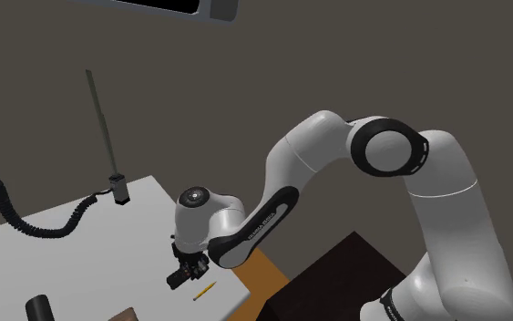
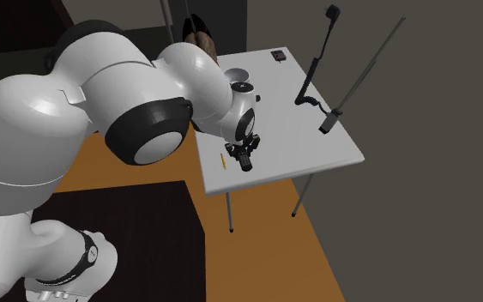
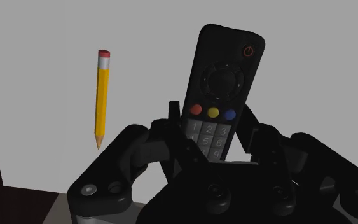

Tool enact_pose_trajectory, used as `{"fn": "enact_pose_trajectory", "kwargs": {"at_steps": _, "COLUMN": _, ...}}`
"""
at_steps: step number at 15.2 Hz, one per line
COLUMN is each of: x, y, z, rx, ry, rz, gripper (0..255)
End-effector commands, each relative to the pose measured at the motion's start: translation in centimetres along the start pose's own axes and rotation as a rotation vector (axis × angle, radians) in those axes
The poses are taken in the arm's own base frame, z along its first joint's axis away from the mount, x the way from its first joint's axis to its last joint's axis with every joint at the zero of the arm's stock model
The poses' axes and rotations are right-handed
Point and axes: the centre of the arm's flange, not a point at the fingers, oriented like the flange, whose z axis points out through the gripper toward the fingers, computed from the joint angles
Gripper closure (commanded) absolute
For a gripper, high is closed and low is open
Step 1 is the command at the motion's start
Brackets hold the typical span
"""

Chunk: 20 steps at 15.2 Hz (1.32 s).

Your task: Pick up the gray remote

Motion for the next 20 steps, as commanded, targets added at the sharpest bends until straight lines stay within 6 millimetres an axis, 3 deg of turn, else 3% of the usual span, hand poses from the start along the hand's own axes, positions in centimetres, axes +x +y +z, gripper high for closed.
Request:
{"fn": "enact_pose_trajectory", "kwargs": {"at_steps": 1, "x": 0.1, "y": 0.2, "z": 0.4, "rx": -0.006, "ry": 0.001, "rz": 0.000, "gripper": 255}}
{"fn": "enact_pose_trajectory", "kwargs": {"at_steps": 7, "x": 0.0, "y": 0.1, "z": 0.5, "rx": -0.006, "ry": 0.002, "rz": 0.000, "gripper": 255}}
{"fn": "enact_pose_trajectory", "kwargs": {"at_steps": 20, "x": 0.1, "y": 0.1, "z": -6.4, "rx": -0.006, "ry": 0.001, "rz": 0.000, "gripper": 255}}
